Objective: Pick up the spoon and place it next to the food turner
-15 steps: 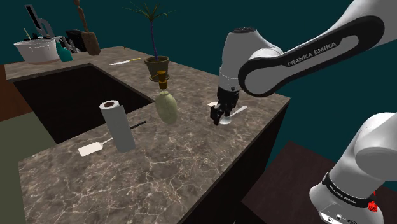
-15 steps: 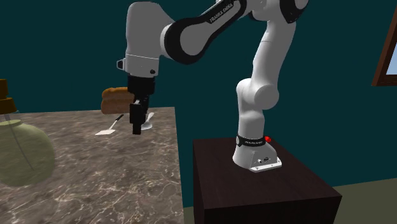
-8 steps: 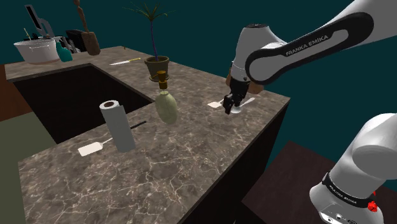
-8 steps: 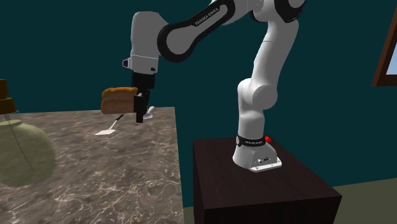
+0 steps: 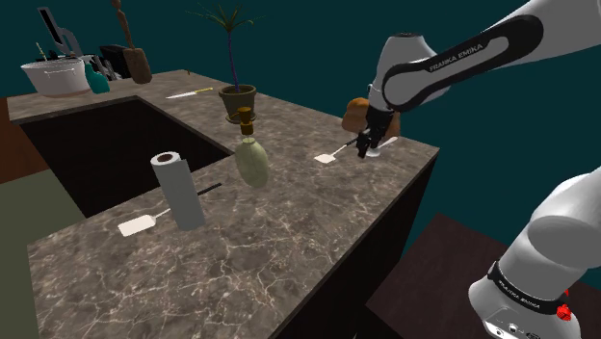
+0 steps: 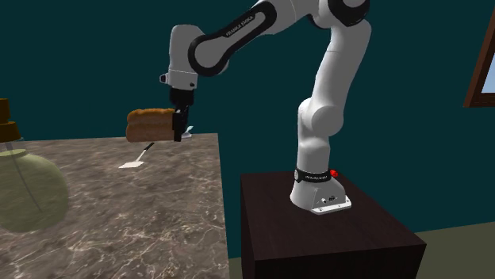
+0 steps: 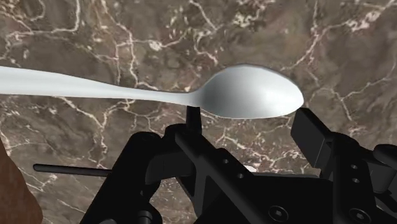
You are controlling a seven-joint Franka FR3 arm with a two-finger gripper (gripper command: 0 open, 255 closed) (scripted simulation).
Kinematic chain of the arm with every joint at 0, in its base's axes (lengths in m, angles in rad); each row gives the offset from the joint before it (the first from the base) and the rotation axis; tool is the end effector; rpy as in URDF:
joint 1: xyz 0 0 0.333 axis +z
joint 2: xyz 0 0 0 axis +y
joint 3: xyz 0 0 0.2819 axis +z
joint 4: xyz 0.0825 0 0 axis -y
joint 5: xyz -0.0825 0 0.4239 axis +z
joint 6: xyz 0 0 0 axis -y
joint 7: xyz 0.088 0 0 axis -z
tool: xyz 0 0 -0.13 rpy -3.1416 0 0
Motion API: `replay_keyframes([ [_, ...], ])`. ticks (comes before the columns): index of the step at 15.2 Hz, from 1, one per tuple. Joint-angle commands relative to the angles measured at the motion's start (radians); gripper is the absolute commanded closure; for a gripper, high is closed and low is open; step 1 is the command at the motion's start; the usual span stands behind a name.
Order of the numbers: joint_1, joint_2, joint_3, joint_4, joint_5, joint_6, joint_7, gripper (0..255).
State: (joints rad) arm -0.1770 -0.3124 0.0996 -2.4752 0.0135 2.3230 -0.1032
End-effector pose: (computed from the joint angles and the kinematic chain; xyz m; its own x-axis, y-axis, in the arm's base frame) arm 0.4957 -0.0400 0.3435 0.9877 0.0176 0.1554 0.0122 -0.9993 0.0356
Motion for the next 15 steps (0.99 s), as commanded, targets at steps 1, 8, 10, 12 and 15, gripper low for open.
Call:
replay_keyframes([
  [1,-0.02,0.02,-0.035,0.019,-0.005,0.001,-0.053,255],
  [8,-0.042,0.081,-0.071,0.006,-0.009,0.075,-0.107,255],
  [10,-0.042,0.097,-0.071,-0.007,-0.009,0.105,-0.106,255],
  [12,-0.042,0.115,-0.071,-0.02,-0.01,0.135,-0.106,255],
  [15,-0.042,0.143,-0.07,-0.037,-0.011,0.18,-0.105,255],
])
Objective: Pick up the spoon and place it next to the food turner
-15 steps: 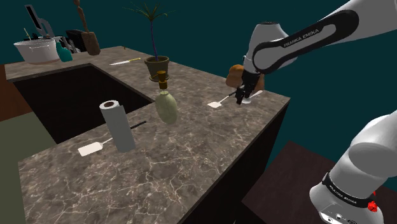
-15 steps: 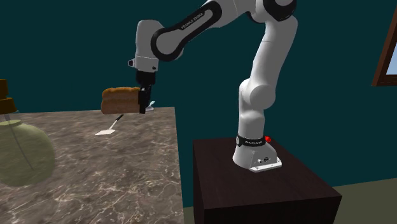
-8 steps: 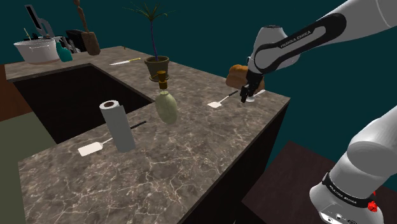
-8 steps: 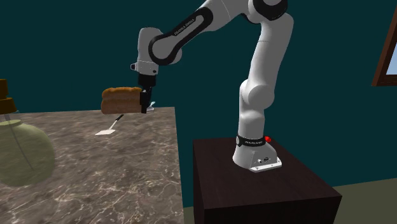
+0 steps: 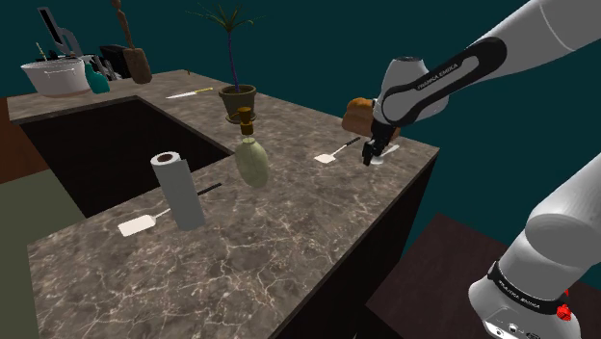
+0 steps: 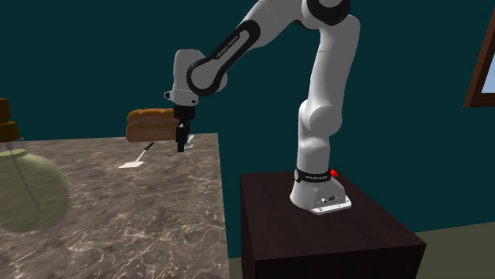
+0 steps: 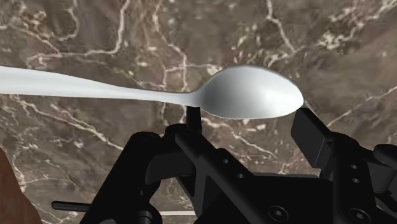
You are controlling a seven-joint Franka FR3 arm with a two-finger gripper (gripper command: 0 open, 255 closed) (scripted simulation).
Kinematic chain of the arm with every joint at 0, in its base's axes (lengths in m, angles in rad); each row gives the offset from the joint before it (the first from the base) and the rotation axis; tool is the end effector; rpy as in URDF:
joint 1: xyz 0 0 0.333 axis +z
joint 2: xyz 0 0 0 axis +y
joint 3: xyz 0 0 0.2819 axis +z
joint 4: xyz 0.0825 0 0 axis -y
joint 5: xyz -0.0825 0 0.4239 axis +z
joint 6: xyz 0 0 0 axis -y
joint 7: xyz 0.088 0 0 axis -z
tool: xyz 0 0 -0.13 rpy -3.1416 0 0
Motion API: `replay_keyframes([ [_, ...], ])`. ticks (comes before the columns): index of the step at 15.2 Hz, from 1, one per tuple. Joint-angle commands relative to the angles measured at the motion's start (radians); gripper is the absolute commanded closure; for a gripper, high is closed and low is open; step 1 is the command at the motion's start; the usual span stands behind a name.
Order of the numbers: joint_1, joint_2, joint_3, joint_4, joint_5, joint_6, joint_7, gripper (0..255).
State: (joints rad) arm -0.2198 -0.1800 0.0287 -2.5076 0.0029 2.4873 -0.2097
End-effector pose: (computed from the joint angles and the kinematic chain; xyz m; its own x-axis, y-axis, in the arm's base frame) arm 0.4938 -0.0960 0.2797 0.9878 0.0190 0.1548 0.0136 -0.9993 0.0361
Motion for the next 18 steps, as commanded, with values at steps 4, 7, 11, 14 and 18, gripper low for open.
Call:
replay_keyframes([
  [4,0.0,0.035,0.001,-0.017,-0.001,0.053,0.002,255],
  [7,0.0,0.035,0.001,-0.017,-0.001,0.053,0.002,255],
  [11,0.0,0.035,0.001,-0.017,-0.001,0.052,0.002,0],
  [14,0.0,0.035,0.001,-0.017,-0.001,0.052,0.002,0],
  [18,0.001,-0.026,0.001,-0.004,0.001,-0.021,0.0,0],
])
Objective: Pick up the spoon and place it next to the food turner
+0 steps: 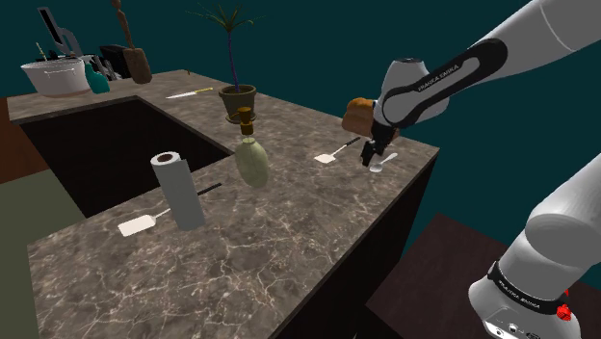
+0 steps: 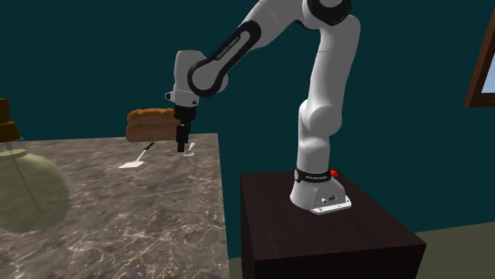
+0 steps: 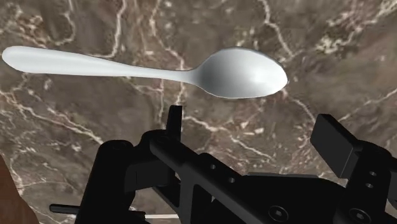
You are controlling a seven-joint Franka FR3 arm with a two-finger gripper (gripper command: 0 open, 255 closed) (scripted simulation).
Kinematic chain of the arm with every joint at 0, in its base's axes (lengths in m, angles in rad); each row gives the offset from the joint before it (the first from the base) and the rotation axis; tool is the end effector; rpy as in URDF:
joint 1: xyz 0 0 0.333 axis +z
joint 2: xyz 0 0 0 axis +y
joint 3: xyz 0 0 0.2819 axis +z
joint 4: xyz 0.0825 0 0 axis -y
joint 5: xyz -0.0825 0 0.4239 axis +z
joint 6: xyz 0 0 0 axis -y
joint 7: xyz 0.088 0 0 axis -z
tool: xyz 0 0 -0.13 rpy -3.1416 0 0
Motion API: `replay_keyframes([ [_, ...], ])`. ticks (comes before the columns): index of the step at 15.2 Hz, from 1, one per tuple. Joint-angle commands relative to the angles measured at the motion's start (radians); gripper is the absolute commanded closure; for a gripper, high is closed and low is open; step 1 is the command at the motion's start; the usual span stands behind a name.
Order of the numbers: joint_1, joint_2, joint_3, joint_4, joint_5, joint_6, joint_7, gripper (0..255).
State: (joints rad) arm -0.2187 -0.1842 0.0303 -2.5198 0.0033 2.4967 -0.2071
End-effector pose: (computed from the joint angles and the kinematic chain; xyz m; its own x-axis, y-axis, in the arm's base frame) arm 0.4912 -0.0942 0.2770 0.9875 0.0188 0.1563 0.0133 -0.9993 0.0361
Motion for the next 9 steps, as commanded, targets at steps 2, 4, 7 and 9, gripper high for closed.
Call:
replay_keyframes([
  [2,0.0,-0.07,-0.002,0.025,0.002,-0.097,-0.003,0],
  [4,0.0,-0.07,-0.002,0.025,0.002,-0.097,-0.003,0],
  [7,0.0,-0.07,-0.002,0.025,0.002,-0.097,-0.003,0],
  [9,0.0,-0.07,-0.002,0.025,0.002,-0.097,-0.003,0],
])
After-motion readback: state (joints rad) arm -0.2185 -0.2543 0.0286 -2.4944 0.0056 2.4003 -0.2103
